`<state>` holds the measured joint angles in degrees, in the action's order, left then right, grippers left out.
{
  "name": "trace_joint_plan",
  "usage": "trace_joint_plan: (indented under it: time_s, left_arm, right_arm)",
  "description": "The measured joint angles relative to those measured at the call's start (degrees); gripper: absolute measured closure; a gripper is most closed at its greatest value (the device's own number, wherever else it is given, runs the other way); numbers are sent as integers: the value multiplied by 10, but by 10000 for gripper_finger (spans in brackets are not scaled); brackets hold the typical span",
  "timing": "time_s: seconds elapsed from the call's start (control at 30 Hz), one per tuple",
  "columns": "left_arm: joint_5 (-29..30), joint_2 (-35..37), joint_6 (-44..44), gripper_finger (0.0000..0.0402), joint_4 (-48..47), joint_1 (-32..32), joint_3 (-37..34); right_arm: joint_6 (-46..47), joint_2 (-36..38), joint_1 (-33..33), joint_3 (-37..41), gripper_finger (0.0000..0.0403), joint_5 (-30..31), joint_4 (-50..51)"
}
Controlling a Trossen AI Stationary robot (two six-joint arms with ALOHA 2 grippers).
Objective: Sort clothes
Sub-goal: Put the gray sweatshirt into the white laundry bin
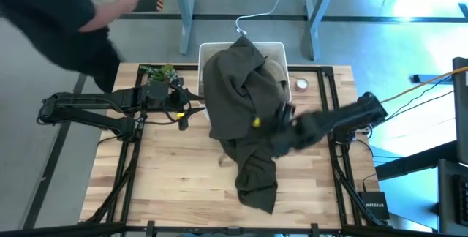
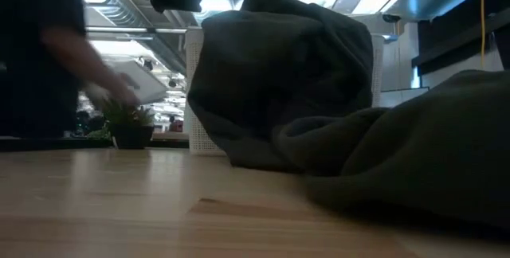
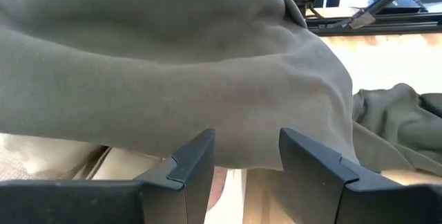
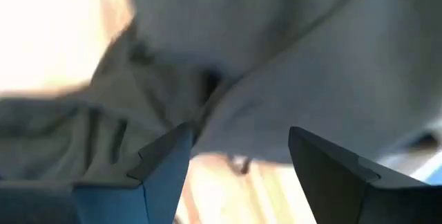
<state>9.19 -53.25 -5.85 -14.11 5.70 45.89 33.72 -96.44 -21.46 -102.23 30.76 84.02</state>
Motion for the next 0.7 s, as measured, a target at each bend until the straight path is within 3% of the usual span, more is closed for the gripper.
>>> trace_joint_plan:
  time_s: [0.2, 0.4, 0.53, 0.7]
  left_arm:
    - [0, 0, -2, 245, 1, 0, 0]
    - [0, 0, -1, 245, 24, 0, 0]
    - [0, 0, -2, 245, 40, 0, 0]
    - [0, 0, -2, 245, 41, 0, 0]
  right_arm:
    - [51, -1, -66, 222, 144, -56, -194]
    - [39, -1, -90, 394, 144, -82, -413]
    - [-18, -1, -72, 459, 144, -64, -532]
    - [-165, -7, -36, 477, 144, -70, -675]
